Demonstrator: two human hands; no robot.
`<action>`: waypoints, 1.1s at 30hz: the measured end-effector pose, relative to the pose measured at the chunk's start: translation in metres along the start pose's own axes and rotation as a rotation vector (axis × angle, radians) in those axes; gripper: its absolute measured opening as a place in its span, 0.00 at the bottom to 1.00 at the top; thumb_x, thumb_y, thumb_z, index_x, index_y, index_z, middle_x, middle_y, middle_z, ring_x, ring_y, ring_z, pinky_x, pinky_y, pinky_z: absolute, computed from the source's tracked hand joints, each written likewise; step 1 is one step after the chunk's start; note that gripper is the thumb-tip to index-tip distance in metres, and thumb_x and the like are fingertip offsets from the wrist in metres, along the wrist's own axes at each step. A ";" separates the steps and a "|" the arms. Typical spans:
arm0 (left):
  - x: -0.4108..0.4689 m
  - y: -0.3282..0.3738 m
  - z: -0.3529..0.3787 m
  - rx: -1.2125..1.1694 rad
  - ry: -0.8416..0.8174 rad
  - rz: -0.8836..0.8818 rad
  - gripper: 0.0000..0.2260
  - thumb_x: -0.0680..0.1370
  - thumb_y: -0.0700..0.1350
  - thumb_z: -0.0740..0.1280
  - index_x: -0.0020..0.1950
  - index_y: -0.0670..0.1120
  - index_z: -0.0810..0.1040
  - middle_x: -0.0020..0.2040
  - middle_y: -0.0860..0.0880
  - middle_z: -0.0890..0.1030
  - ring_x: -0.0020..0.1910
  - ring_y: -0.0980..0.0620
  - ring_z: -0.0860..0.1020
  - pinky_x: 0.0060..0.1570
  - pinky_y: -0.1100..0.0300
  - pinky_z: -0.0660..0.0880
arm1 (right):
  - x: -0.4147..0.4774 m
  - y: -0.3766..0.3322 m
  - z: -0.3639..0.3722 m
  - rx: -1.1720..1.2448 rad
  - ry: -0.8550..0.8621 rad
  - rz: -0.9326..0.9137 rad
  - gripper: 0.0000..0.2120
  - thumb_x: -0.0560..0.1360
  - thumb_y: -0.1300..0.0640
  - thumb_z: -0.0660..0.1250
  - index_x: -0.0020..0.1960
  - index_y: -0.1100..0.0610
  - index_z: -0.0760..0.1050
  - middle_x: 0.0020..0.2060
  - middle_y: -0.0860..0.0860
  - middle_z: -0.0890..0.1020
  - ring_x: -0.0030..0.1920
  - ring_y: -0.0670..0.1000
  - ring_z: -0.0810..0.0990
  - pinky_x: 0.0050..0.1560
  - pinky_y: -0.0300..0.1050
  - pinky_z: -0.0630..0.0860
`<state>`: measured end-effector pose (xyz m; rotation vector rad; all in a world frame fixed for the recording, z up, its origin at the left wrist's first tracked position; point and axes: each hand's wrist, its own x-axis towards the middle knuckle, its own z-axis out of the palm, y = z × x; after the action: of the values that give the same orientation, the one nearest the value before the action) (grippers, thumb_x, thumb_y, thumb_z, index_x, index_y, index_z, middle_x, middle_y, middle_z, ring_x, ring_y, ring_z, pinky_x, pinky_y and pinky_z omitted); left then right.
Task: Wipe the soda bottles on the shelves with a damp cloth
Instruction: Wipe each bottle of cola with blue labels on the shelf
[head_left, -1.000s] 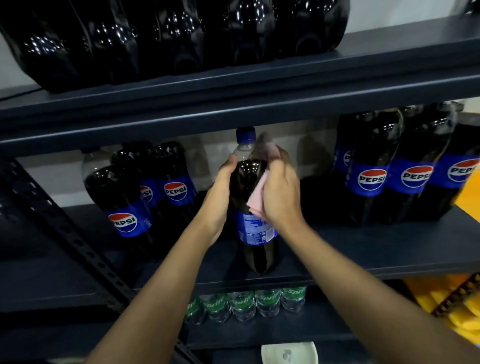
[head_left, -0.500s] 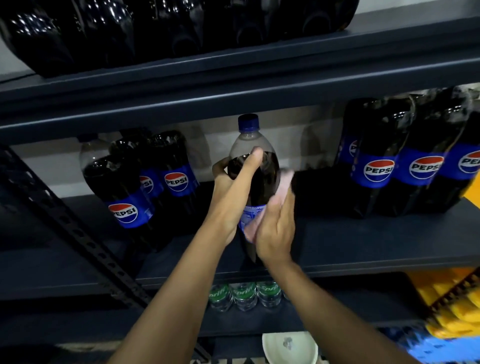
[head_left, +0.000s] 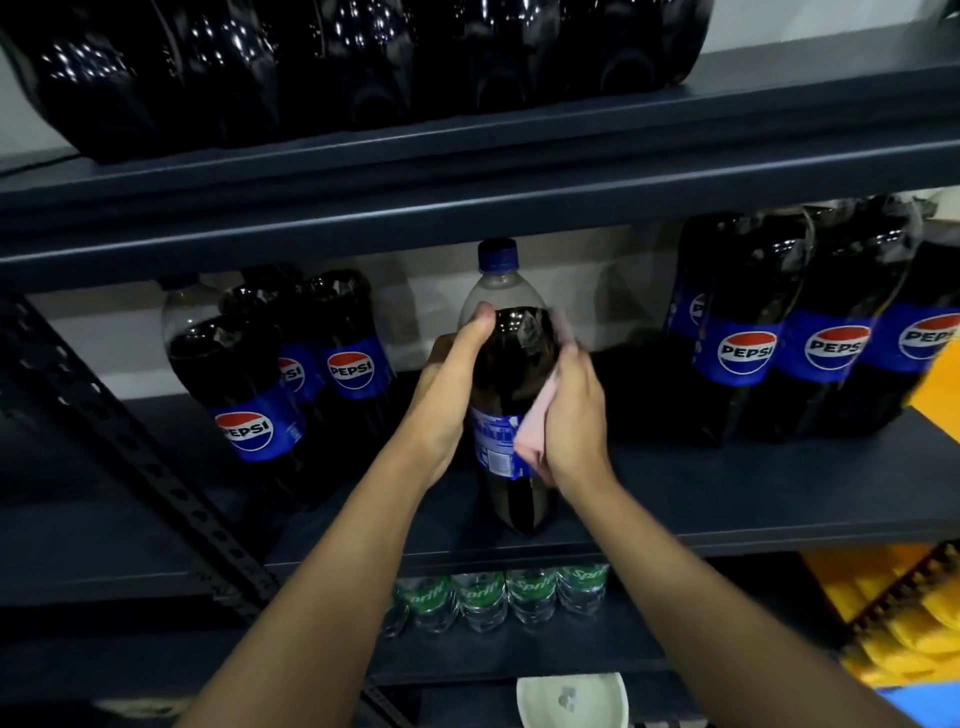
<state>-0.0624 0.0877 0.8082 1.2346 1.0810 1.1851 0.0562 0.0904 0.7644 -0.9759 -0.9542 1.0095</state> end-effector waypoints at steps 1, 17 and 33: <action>-0.001 0.001 -0.001 0.007 0.004 -0.001 0.28 0.76 0.68 0.67 0.68 0.52 0.82 0.64 0.52 0.85 0.66 0.54 0.81 0.74 0.48 0.71 | 0.007 -0.018 0.004 -0.038 -0.033 -0.018 0.19 0.82 0.36 0.56 0.66 0.38 0.78 0.63 0.43 0.82 0.66 0.44 0.79 0.71 0.54 0.73; -0.002 -0.008 0.016 -0.076 0.147 0.002 0.42 0.66 0.73 0.75 0.71 0.47 0.78 0.59 0.49 0.87 0.59 0.53 0.85 0.64 0.51 0.80 | -0.023 0.032 0.016 -0.319 0.217 -0.452 0.22 0.85 0.46 0.49 0.79 0.41 0.61 0.67 0.34 0.73 0.68 0.38 0.72 0.66 0.36 0.69; 0.003 0.007 -0.002 -0.016 -0.009 -0.038 0.25 0.80 0.65 0.65 0.68 0.50 0.83 0.63 0.47 0.86 0.65 0.50 0.83 0.73 0.47 0.72 | 0.003 -0.031 0.010 -0.273 0.039 -0.184 0.18 0.86 0.43 0.50 0.69 0.38 0.73 0.64 0.43 0.79 0.63 0.39 0.76 0.69 0.44 0.71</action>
<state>-0.0642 0.0909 0.8151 1.2007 1.0821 1.1561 0.0549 0.0879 0.7966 -1.1060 -1.1474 0.7156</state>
